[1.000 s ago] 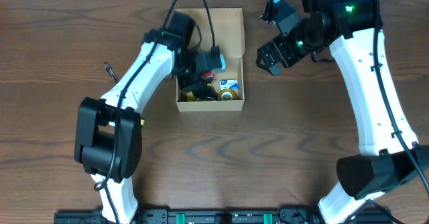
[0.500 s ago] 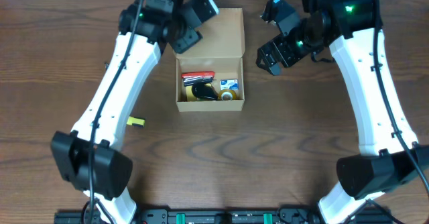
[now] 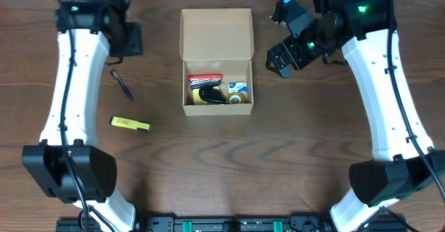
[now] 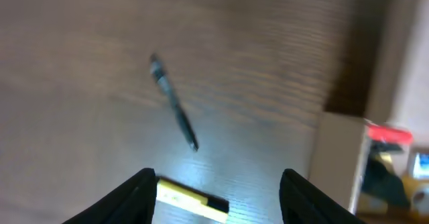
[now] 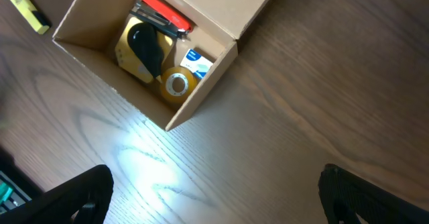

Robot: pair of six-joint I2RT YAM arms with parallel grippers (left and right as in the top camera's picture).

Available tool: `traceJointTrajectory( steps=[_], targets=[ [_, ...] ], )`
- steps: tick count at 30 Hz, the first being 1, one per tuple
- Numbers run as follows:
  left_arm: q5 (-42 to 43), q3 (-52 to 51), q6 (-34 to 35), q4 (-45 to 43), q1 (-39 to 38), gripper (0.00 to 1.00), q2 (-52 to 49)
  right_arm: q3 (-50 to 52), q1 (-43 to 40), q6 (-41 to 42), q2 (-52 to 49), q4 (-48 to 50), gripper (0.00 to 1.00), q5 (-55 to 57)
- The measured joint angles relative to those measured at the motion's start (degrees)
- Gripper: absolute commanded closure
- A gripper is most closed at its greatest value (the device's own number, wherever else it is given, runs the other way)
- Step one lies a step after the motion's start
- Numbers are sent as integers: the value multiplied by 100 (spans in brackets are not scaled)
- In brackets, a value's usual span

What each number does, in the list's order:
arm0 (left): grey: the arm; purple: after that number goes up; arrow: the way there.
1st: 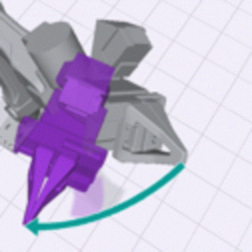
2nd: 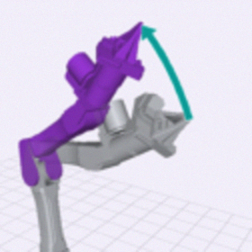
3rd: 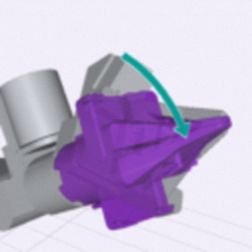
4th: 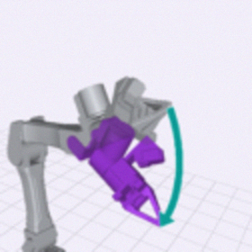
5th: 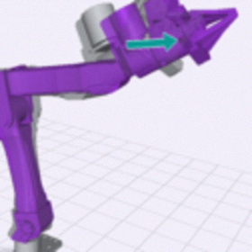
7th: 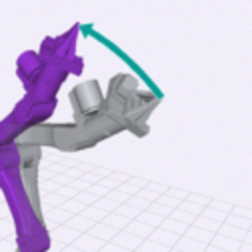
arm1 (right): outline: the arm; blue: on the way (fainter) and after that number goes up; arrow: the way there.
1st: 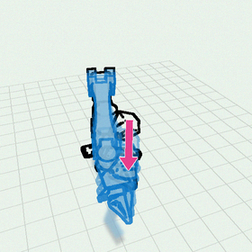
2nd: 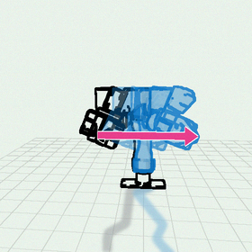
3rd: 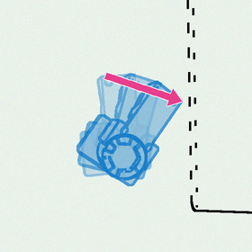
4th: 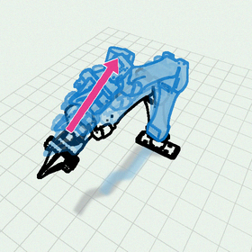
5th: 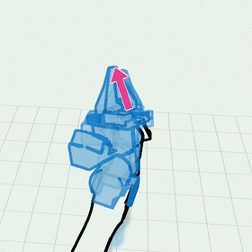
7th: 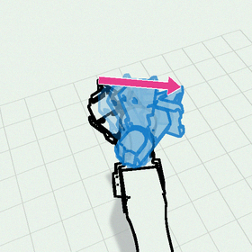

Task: Pack container
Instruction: 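Release the tape measure and lift the left gripper out of the box, then move the left gripper to the black pen and grasp it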

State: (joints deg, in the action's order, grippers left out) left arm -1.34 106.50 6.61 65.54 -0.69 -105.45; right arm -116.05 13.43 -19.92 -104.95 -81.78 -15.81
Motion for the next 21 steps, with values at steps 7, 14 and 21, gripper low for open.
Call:
traceJointTrajectory(
  steps=[7,14,21],
  targets=[
    [-555,-1023,1633,-354,133,37,0,0,0,0,0,0,1,0],
    [-664,-2524,2514,-1961,133,34,0,0,0,0,0,2,1,2],
    [-831,-3499,2664,-3165,190,34,0,0,0,0,0,2,1,0]
  ],
)
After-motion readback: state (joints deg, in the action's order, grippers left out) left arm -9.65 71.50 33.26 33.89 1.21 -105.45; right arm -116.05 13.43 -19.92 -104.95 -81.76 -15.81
